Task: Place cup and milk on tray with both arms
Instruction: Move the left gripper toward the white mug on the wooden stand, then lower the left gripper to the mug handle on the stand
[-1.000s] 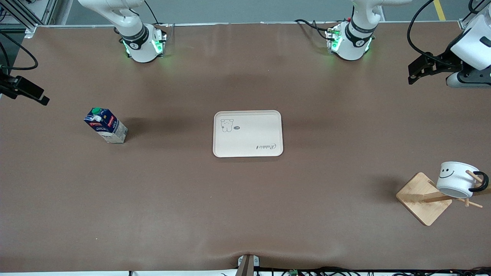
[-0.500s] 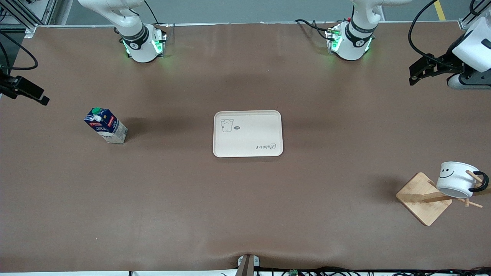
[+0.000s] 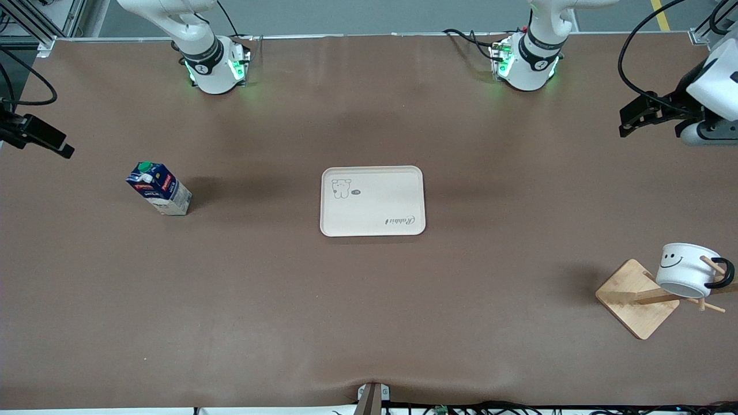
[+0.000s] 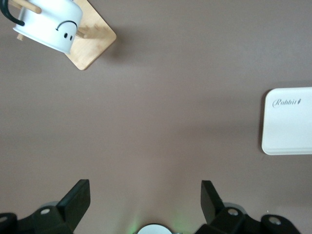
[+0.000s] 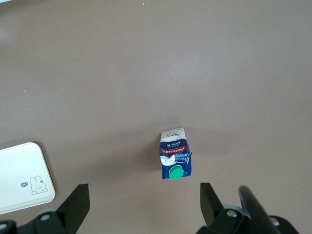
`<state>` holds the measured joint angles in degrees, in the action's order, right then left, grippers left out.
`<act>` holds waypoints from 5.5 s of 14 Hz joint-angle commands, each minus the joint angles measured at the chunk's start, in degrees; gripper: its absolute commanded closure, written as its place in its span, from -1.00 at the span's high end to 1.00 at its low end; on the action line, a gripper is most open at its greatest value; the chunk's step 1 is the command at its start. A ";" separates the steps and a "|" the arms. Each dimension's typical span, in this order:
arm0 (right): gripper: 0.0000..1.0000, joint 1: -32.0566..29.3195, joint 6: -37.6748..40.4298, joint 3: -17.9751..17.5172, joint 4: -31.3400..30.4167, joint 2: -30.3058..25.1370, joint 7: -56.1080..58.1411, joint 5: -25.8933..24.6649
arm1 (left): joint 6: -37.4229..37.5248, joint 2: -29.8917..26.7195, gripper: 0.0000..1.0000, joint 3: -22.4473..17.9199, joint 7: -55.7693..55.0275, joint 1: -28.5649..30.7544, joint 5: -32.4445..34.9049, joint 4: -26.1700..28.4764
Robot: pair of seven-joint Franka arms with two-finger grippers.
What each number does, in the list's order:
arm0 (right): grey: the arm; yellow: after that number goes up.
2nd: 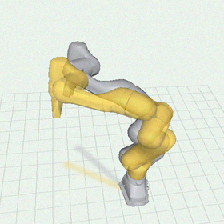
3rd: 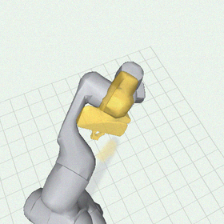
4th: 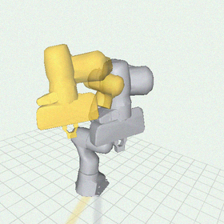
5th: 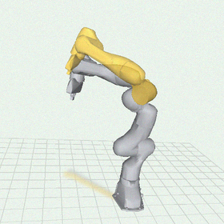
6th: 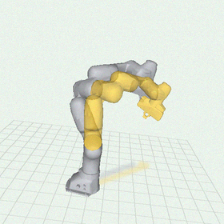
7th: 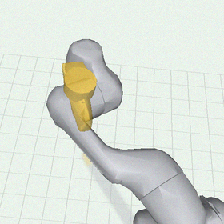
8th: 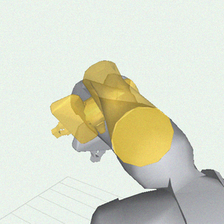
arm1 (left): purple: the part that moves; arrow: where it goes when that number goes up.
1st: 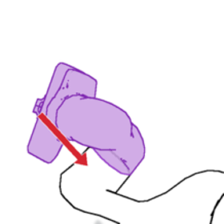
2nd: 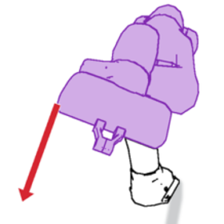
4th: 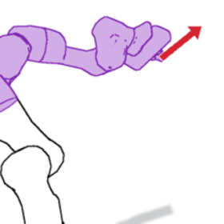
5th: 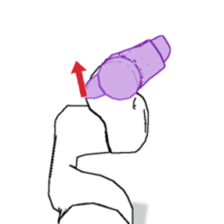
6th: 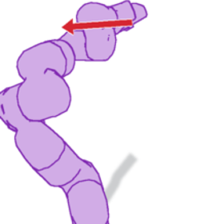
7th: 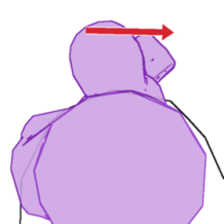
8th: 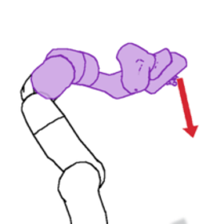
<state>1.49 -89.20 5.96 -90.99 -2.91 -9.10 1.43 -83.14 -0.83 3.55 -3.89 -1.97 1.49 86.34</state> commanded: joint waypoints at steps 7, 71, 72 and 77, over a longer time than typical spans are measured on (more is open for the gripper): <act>1.00 -0.26 -0.09 0.02 -0.77 -1.40 0.05 0.24 | -6.06 3.28 1.00 0.23 -0.59 2.23 -1.05 -0.82; 1.00 -0.08 0.08 0.10 1.43 0.71 -0.04 -0.02 | -23.45 13.48 1.00 -0.21 1.53 12.95 -3.42 -0.38; 1.00 -0.08 0.08 0.10 1.43 0.71 -0.04 -0.02 | -24.69 13.57 1.00 -0.04 0.99 14.44 -3.95 0.32; 1.00 0.00 0.00 0.10 1.43 0.71 0.05 -0.20 | -31.88 13.22 1.00 -0.12 -0.33 19.02 -14.13 5.76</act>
<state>1.48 -89.31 6.12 -89.82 -2.24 -9.10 1.42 -111.22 13.36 3.13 -2.93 16.03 -9.10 88.99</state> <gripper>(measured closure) 0.000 0.000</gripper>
